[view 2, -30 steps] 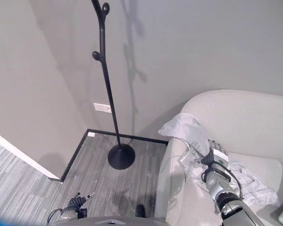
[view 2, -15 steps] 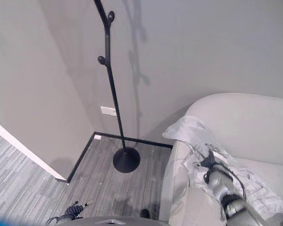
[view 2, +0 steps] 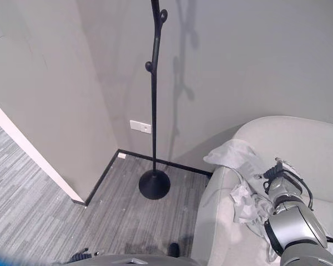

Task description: Hang the clothes on the sofa on the clothes rack.

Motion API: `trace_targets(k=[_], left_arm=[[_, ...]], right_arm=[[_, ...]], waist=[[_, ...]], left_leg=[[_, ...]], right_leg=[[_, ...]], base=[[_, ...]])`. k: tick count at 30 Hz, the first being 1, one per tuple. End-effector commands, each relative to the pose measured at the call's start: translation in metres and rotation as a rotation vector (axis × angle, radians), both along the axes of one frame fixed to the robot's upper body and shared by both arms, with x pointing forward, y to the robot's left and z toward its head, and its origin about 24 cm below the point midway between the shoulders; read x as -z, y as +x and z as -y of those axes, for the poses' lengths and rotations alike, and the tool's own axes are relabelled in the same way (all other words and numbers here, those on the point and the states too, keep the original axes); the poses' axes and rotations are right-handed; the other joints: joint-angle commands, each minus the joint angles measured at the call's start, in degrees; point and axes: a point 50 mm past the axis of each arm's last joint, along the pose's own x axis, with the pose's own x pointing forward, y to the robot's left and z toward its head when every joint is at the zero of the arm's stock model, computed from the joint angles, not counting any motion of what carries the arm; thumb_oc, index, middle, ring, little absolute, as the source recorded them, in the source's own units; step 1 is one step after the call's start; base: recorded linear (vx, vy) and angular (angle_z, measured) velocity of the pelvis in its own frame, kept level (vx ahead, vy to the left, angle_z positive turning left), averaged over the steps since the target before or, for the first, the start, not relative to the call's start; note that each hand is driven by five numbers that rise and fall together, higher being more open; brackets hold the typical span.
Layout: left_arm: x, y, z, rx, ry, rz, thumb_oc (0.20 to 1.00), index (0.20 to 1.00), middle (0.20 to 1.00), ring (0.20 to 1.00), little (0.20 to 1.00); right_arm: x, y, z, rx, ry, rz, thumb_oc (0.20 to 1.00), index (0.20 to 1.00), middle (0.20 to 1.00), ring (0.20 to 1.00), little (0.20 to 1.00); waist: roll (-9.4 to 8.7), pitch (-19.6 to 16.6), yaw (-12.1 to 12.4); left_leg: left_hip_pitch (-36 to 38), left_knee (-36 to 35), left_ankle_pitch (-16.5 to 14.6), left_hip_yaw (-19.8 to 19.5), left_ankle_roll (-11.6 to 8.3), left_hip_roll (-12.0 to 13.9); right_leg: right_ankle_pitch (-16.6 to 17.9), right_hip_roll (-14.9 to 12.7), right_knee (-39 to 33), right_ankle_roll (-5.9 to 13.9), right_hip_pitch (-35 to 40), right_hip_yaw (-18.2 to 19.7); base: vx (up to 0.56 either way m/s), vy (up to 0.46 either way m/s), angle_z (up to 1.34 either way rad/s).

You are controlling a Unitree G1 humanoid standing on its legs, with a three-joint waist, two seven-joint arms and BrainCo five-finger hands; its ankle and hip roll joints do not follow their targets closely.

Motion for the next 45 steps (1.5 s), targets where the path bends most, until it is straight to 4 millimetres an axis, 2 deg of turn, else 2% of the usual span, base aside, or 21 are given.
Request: trace_targets(k=[1,5,6,7,10,12,14,15,16,17,18,23,24,25,28,32,36,37,38,41,45], left_arm=[[0.001,-0.003,-0.002,0.029,0.038,-0.015,1.0,1.0,1.0,1.0,1.0],[0.001,-0.01,-0.008,0.028,0.067,-0.04,1.0,1.0,1.0,1.0,1.0],[0.0,-0.01,-0.011,0.025,0.077,-0.04,1.0,1.0,1.0,1.0,1.0],[-0.004,-0.009,-0.025,0.021,0.125,-0.043,1.0,1.0,1.0,1.0,1.0],[-0.007,-0.005,-0.033,-0.007,0.14,-0.021,1.0,1.0,1.0,1.0,1.0],[-0.011,0.003,-0.037,-0.015,0.148,0.013,1.0,1.0,1.0,1.0,1.0],[-0.017,0.021,-0.039,0.014,0.162,0.085,1.0,1.0,1.0,1.0,1.0],[-0.017,0.021,-0.039,0.014,0.162,0.085,1.0,1.0,1.0,1.0,1.0],[-0.021,0.033,-0.039,0.004,0.166,0.132,1.0,1.0,1.0,1.0,1.0],[-0.026,0.051,-0.035,-0.01,0.154,0.208,1.0,1.0,1.0,1.0,1.0],[-0.026,0.051,-0.035,-0.01,0.153,0.208,1.0,1.0,1.0,1.0,1.0],[-0.037,0.083,-0.011,0.047,0.081,0.351,1.0,1.0,1.0,1.0,1.0],[-0.049,0.108,0.009,0.135,0.042,0.46,1.0,1.0,1.0,1.0,1.0],[-0.049,0.108,0.009,0.135,0.042,0.46,1.0,1.0,1.0,1.0,1.0],[-0.06,0.125,0.017,0.156,0.027,0.536,1.0,1.0,1.0,1.0,1.0],[-0.065,0.132,0.017,0.139,0.028,0.566,1.0,1.0,1.0,1.0,1.0],[-0.061,0.127,0.015,0.12,0.041,0.539,1.0,1.0,1.0,1.0,1.0],[-0.061,0.128,0.015,0.109,0.045,0.539,1.0,1.0,1.0,1.0,1.0],[-0.061,0.129,0.017,0.101,0.038,0.539,1.0,1.0,1.0,1.0,1.0],[-0.06,0.128,0.021,0.1,0.025,0.541,1.0,1.0,1.0,1.0,1.0],[-0.063,0.132,0.028,0.119,0.001,0.568,1.0,1.0,1.0,1.0,1.0]], right_arm=[[-0.031,0.019,0.003,-0.032,-0.122,0.122,1.0,1.0,1.0,1.0,1.0],[-0.031,0.014,0.006,-0.011,-0.123,0.177,1.0,1.0,1.0,1.0,1.0],[-0.032,0.015,0.005,-0.008,-0.114,0.193,1.0,1.0,1.0,1.0,1.0],[-0.031,0.025,-0.008,-0.014,-0.027,0.254,1.0,1.0,1.0,1.0,1.0],[-0.03,0.026,-0.012,-0.04,-0.014,0.259,1.0,1.0,1.0,1.0,1.0],[-0.036,0.029,-0.011,-0.061,-0.03,0.278,1.0,1.0,1.0,1.0,1.0],[-0.041,0.024,-0.005,-0.05,-0.045,0.325,1.0,1.0,1.0,1.0,1.0],[-0.041,0.024,-0.005,-0.05,-0.045,0.325,1.0,1.0,1.0,1.0,1.0],[-0.048,0.029,-0.007,-0.054,-0.049,0.366,1.0,1.0,1.0,1.0,1.0],[-0.056,0.033,-0.008,-0.066,-0.062,0.393,1.0,1.0,1.0,1.0,1.0],[-0.056,0.033,-0.007,-0.067,-0.062,0.393,1.0,1.0,1.0,1.0,1.0],[-0.068,0.036,-0.003,-0.072,-0.123,0.41,1.0,1.0,1.0,1.0,1.0],[-0.086,0.04,0.003,-0.039,-0.166,0.484,1.0,1.0,1.0,1.0,1.0],[-0.086,0.04,0.003,-0.039,-0.166,0.484,1.0,1.0,1.0,1.0,1.0],[-0.108,0.043,0.012,0.01,-0.176,0.584,1.0,1.0,1.0,1.0,1.0],[-0.127,0.045,0.019,0.001,-0.186,0.61,1.0,1.0,1.0,1.0,1.0],[-0.148,0.047,0.024,0.023,-0.163,0.711,1.0,1.0,1.0,1.0,1.0],[-0.151,0.048,0.024,0.061,-0.104,0.775,1.0,1.0,1.0,1.0,1.0],[-0.147,0.05,0.021,0.074,-0.024,0.8,1.0,1.0,1.0,1.0,1.0],[-0.141,0.053,0.016,0.06,0.023,0.8,1.0,1.0,1.0,1.0,1.0],[-0.12,0.057,0.002,0.045,0.129,0.774,1.0,1.0,1.0,1.0,1.0]], waist=[[-0.53,-1.2,0.4],[0.11,-0.3,1.0],[0.48,0.6,1.1],[1.03,3.2,1.2],[1.11,3.5,0.9],[1.12,4.1,0.0],[0.26,4.7,-1.0],[0.25,4.7,-1.0],[0.31,5.1,-0.9],[0.72,5.8,-1.1],[0.72,5.8,-1.1],[1.82,6.5,-1.3],[3.07,8.1,-1.3],[3.08,8.0,-1.3],[4.43,9.6,-1.0],[5.27,10.6,-0.8],[6.77,11.5,-0.1],[7.46,11.9,0.0],[8.0,12.4,0.1],[8.6,12.8,0.1],[9.94,13.6,0.0]], left_leg=[[-1.2,0.6,-2.7,0.6,0.66,-1.5],[-1.4,0.6,-2.7,0.4,1.58,-2.3],[-1.7,0.8,-2.6,0.6,1.94,-2.5],[-1.4,1.6,-3.1,0.3,2.66,-3.2],[-0.8,1.2,-3.4,0.1,2.37,-3.3],[-0.5,1.1,-3.7,-0.4,2.05,-3.4],[0.0,0.9,-4.5,-1.7,1.38,-4.2],[0.0,0.9,-4.5,-1.7,1.38,-4.2],[-0.5,0.9,-4.5,-1.9,1.28,-4.2],[-2.8,1.0,-3.8,-2.0,0.95,-3.6],[-2.9,1.1,-3.8,-2.0,0.95,-3.6],[-7.3,1.3,-2.5,-2.6,0.39,-2.8],[-10.8,1.5,-1.1,-3.6,-0.03,-2.6],[-10.9,1.6,-1.1,-3.6,-0.03,-2.6],[-13.4,1.6,0.0,-4.3,-0.38,-2.4],[-15.0,1.3,0.9,-4.9,-0.82,-2.0],[-16.6,0.7,1.9,-6.2,-1.67,-1.4],[-17.3,0.6,2.2,-6.9,-2.01,-1.3],[-17.9,0.6,2.4,-7.5,-2.27,-1.3],[-18.3,0.6,2.6,-8.0,-2.51,-1.2],[-19.2,0.6,3.1,-8.4,-2.88,-1.2]], right_leg=[[-2.6,-3.4,3.0,5.21,1.5,0.2],[-3.1,-4.4,6.5,5.8,-0.6,0.2],[-3.5,-4.7,9.7,6.06,-2.3,0.3],[-2.3,-6.1,18.0,6.72,-7.0,-0.2],[-2.0,-5.7,14.8,6.21,-8.2,-1.0],[-0.7,-4.6,11.6,6.37,-10.2,0.2],[0.7,-4.4,5.2,6.77,-10.1,2.6],[0.7,-4.4,5.2,6.77,-10.1,2.6],[1.8,-4.1,5.3,6.65,-10.7,3.2],[2.9,-3.6,4.4,6.26,-11.8,3.4],[2.9,-3.6,4.4,6.25,-11.8,3.4],[3.0,-3.2,3.1,5.63,-13.5,2.1],[2.6,-3.3,4.0,5.26,-16.3,1.6],[2.6,-3.3,4.1,5.26,-16.4,1.6],[1.4,-3.5,6.9,4.71,-19.6,1.2],[0.0,-3.6,9.6,4.22,-22.2,0.7],[-1.7,-3.4,11.7,3.82,-24.4,-0.4],[-2.3,-3.4,12.7,3.64,-25.3,-0.9],[-2.9,-3.5,13.4,3.53,-25.9,-1.4],[-3.2,-3.7,14.0,3.42,-26.5,-1.9],[-3.7,-3.7,14.8,3.27,-27.5,-2.3]], base=[[0.02,0.049,-0.17],[-0.01,0.071,-0.04],[-0.06,0.099,-0.04],[-0.06,0.099,-0.07],[0.09,-0.014,-0.12],[0.1,-0.078,-0.06],[0.11,-0.098,0.07],[0.05,-0.115,0.27],[-0.06,-0.162,0.32],[-0.06,-0.163,0.26],[-0.05,-0.152,0.12],[-0.06,-0.1,0.16],[-0.12,-0.123,0.18],[-0.13,-0.12,0.13],[-0.06,-0.069,0.14],[-0.03,-0.071,0.08],[0.0,-0.108,0.08],[-0.01,-0.12,0.22],[-0.01,-0.096,0.15],[0.0,-0.042,0.12],[0.0,-0.008,0.02]])
